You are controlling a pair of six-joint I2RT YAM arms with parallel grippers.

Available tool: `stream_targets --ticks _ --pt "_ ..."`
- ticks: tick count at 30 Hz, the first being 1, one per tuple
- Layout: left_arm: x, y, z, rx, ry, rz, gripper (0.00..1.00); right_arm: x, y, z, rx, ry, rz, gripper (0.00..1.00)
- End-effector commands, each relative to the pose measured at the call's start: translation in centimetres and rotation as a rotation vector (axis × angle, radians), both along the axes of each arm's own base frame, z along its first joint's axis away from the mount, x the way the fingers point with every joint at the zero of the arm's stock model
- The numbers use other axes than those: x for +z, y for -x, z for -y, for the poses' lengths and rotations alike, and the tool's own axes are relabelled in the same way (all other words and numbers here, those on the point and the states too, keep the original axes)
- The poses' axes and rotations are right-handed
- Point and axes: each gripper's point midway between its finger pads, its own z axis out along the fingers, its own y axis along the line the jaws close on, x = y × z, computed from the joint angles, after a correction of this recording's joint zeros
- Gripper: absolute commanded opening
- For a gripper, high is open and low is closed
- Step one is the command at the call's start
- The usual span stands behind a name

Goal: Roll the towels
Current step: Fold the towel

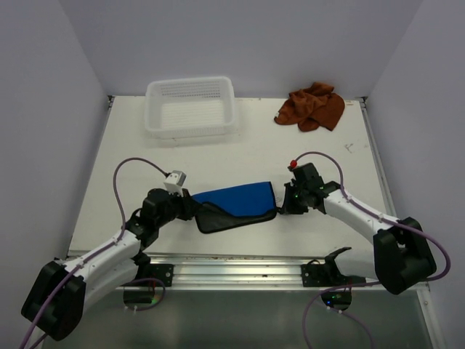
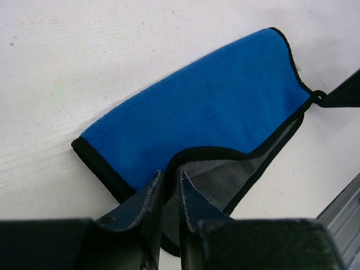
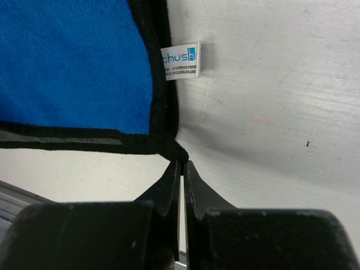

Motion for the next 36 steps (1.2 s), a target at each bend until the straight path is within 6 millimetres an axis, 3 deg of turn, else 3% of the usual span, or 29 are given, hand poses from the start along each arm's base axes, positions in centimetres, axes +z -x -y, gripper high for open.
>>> stream_targets --ticks 1,3,7,14,24,30,34,36 --pt "0.5 0.2 0.3 -0.007 0.024 0.014 0.19 0.0 -0.2 -1.0 0.023 -0.049 0.0 0.0" --pt "0.4 0.3 0.1 -0.001 0.023 0.015 0.32 -0.2 -0.1 -0.9 0.027 -0.044 -0.006 0.0" --pt "1.0 0.3 -0.1 0.014 0.035 0.025 0.41 -0.4 0.0 -0.8 0.029 -0.037 -0.01 0.0" --pt "2.5 -0.4 -0.1 0.047 0.045 0.025 0.41 -0.1 0.1 -0.1 0.026 0.003 -0.01 0.0" --pt "1.8 -0.7 1.0 0.05 0.102 -0.038 0.33 2.4 -0.6 1.3 0.005 0.066 0.056 0.0" --pt "1.6 -0.4 0.9 0.05 0.101 -0.046 0.33 1.0 -0.4 1.9 -0.002 0.111 0.024 0.0" --pt "1.3 -0.2 0.9 0.048 0.104 -0.059 0.32 -0.1 0.1 1.4 0.009 0.088 -0.015 0.08" --pt "1.3 -0.2 0.9 0.051 0.104 -0.063 0.32 0.4 0.0 1.2 0.006 0.079 -0.008 0.21"
